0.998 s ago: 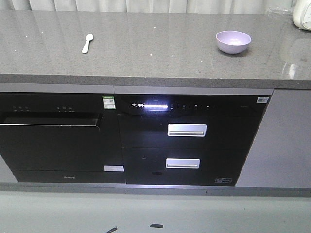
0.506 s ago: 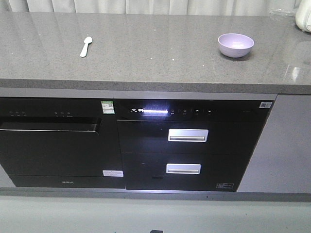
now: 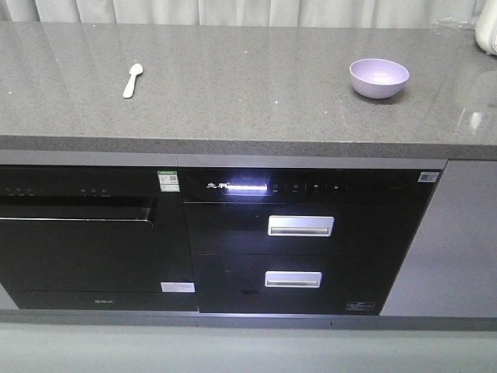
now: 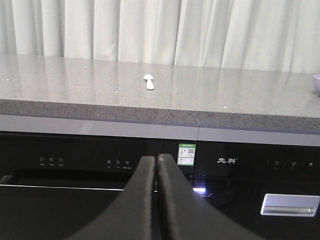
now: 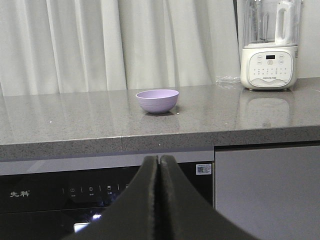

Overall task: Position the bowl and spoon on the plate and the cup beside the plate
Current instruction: 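Approach the counter edge and tilt the view down onto the countertop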

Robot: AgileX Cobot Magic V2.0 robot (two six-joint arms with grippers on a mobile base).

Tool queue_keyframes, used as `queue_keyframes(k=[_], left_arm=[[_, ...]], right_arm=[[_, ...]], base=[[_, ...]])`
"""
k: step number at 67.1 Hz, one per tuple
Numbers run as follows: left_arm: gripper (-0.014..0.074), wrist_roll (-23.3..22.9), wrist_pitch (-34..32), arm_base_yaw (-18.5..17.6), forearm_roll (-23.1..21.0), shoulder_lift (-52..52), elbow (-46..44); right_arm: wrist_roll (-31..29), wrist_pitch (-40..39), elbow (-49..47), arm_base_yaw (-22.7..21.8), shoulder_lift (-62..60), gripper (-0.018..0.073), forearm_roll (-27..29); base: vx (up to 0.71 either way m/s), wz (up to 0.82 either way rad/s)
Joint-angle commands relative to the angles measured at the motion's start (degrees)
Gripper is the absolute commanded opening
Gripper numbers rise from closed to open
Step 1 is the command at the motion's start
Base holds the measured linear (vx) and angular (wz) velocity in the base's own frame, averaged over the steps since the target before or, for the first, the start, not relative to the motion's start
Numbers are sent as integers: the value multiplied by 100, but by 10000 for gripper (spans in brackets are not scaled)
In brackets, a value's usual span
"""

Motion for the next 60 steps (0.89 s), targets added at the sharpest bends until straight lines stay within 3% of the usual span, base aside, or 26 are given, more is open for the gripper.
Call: queue_keyframes(k=[1,60], left_arm=[[-6,-40,-467,-17,-11,-86,150],[-6,-40,-467,-17,-11,-86,150]], right_arm=[[-53,-420,47,-27,-52,-1,-35],[-53,-420,47,-27,-52,-1,-35]], base=[[6,-1],[5,-1]])
